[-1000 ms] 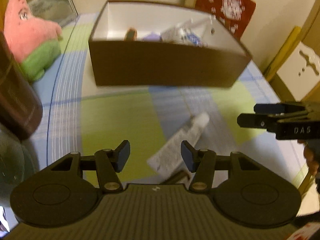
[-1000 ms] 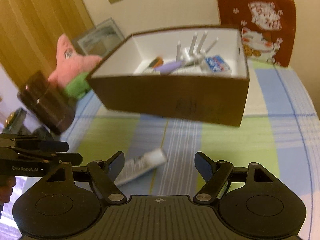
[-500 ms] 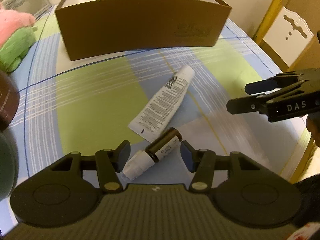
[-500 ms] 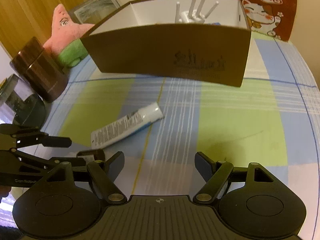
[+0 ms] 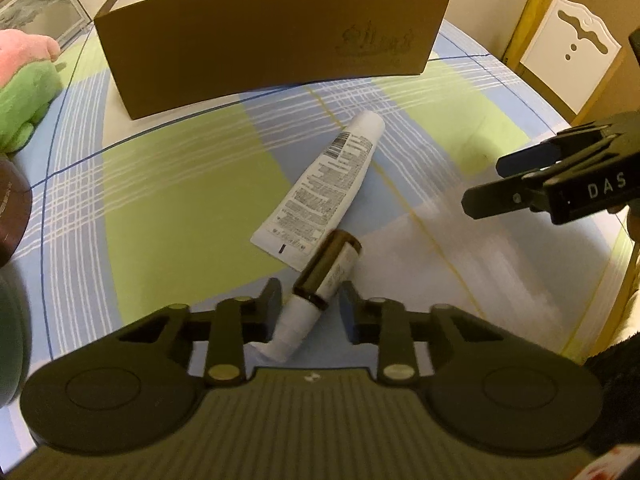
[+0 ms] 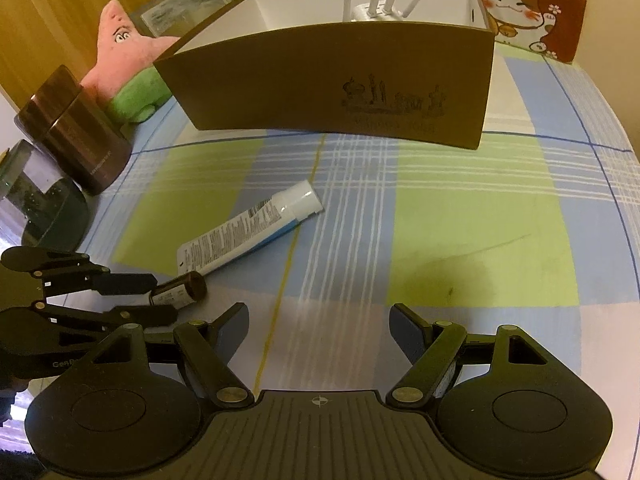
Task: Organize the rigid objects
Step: 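Move the left tool to the small brown bottle while the right tool approaches the white tube, then close the left tool on the brown bottle while the right tool grips the white tube, then carry the brown bottle with the left tool and white tube with the right tool into the box, then open the left tool to drop the brown bottle while the right tool releases the white tube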
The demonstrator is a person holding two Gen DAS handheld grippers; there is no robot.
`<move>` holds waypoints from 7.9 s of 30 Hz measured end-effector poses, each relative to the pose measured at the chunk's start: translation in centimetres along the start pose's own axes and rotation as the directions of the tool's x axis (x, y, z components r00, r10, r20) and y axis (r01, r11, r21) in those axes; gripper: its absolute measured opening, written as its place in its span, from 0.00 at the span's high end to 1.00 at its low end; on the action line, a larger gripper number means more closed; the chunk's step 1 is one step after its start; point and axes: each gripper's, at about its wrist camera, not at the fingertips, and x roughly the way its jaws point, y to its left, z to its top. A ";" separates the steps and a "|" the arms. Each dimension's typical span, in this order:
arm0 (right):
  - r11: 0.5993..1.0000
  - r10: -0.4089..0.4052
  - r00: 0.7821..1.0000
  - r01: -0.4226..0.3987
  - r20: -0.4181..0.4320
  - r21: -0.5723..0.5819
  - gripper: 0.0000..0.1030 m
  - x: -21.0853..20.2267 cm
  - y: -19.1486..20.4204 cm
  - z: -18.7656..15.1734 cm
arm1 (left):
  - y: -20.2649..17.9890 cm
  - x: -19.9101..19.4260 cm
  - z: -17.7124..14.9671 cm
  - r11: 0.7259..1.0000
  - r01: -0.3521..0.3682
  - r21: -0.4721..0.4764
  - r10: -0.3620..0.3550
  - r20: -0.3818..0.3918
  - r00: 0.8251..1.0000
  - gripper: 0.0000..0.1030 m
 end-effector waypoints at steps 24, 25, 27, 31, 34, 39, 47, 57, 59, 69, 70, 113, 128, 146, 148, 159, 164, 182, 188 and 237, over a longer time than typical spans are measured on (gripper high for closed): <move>0.989 0.018 0.987 0.006 0.160 -0.150 0.73 4.2 1.7 6.5 | 5.1 -1.4 -0.9 0.928 -0.157 -0.338 0.174 0.021 0.985 0.83; 0.988 0.020 0.987 0.004 0.158 -0.154 0.74 4.6 1.8 6.8 | 5.1 -1.3 -0.8 0.927 -0.154 -0.343 0.171 0.019 0.985 0.83; 0.987 0.019 0.990 0.004 0.142 -0.160 0.74 5.5 1.7 7.4 | 4.9 -1.2 -0.7 0.926 -0.158 -0.342 0.174 0.017 0.985 0.83; 0.987 0.026 0.997 -0.014 0.072 -0.161 0.74 7.1 1.0 7.8 | 4.8 -1.0 -0.6 0.925 -0.162 -0.343 0.176 0.011 0.984 0.82; 0.991 0.051 0.998 -0.045 0.039 -0.126 0.74 7.2 0.3 7.5 | 4.9 -0.9 -0.6 0.924 -0.159 -0.348 0.173 0.007 0.985 0.82; 0.995 0.095 0.995 -0.097 -0.043 -0.037 0.74 6.6 -0.9 5.9 | 4.8 -0.9 -0.5 0.924 -0.164 -0.346 0.175 0.000 0.985 0.82; 0.975 0.221 0.971 -0.223 -0.091 -0.018 0.73 4.4 -1.2 2.8 | 4.7 -1.2 -0.7 0.923 -0.166 -0.348 0.172 -0.015 0.985 0.83; 0.890 0.167 0.981 -0.195 -0.103 -0.413 0.36 4.4 2.9 0.6 | 4.2 -1.5 -1.3 0.918 -0.174 -0.357 0.178 -0.021 0.984 0.82; 0.860 0.143 0.986 -0.169 -0.091 -0.481 0.56 4.9 3.7 0.1 | 4.2 -1.5 -1.3 0.917 -0.175 -0.358 0.180 -0.020 0.983 0.82; 0.925 0.036 0.999 -0.038 -0.011 -0.378 0.70 6.3 2.9 2.1 | 4.0 -1.0 -1.6 0.914 -0.177 -0.364 0.175 -0.038 0.984 0.78; 0.933 0.027 1.000 -0.027 -0.005 -0.360 0.69 6.3 2.8 2.3 | 4.0 -0.9 -1.4 0.915 -0.176 -0.363 0.175 -0.037 0.984 0.77; 0.952 -0.003 0.999 0.019 0.052 -0.307 0.66 6.9 3.6 2.5 | 2.0 1.5 1.9 0.959 -0.175 -0.225 0.172 -0.032 0.985 0.82; 0.971 0.033 0.992 -0.004 0.118 -0.240 0.66 3.7 3.1 3.3 | 1.2 -0.6 3.2 0.962 -0.152 -0.226 0.162 0.024 0.987 0.82; 0.988 0.020 0.959 0.024 0.283 -0.151 0.66 -1.5 1.6 8.5 | 1.3 -3.9 10.3 0.977 -0.075 -0.199 0.112 0.183 0.977 0.82; 0.990 0.010 0.953 0.034 0.303 -0.139 0.66 -2.0 1.2 9.3 | 1.3 -4.1 11.7 0.980 -0.069 -0.188 0.107 0.203 0.973 0.82; 0.995 -0.066 0.918 0.089 0.392 -0.042 0.66 -3.9 -2.4 14.8 | 1.3 -3.7 19.4 0.987 -0.024 -0.158 0.069 0.286 0.956 0.82; 0.990 -0.138 0.901 0.128 0.412 0.053 0.66 -3.9 -4.3 16.9 | 1.6 -2.5 22.6 0.988 -0.015 -0.155 0.061 0.295 0.953 0.82; 0.965 -0.194 0.933 0.125 0.302 0.232 0.66 1.9 -8.3 19.5 | 3.3 5.3 26.7 0.974 0.011 -0.226 0.033 0.191 0.981 0.82; 0.972 -0.181 0.946 0.131 0.267 0.194 0.66 3.2 -8.4 20.1 | 3.5 6.5 26.8 0.973 0.016 -0.231 0.025 0.171 0.985 0.82; 0.993 -0.068 0.949 0.035 0.308 0.110 0.39 -0.7 -5.8 17.7 | 3.4 1.8 23.6 0.971 -0.107 -0.215 0.149 0.191 0.970 0.47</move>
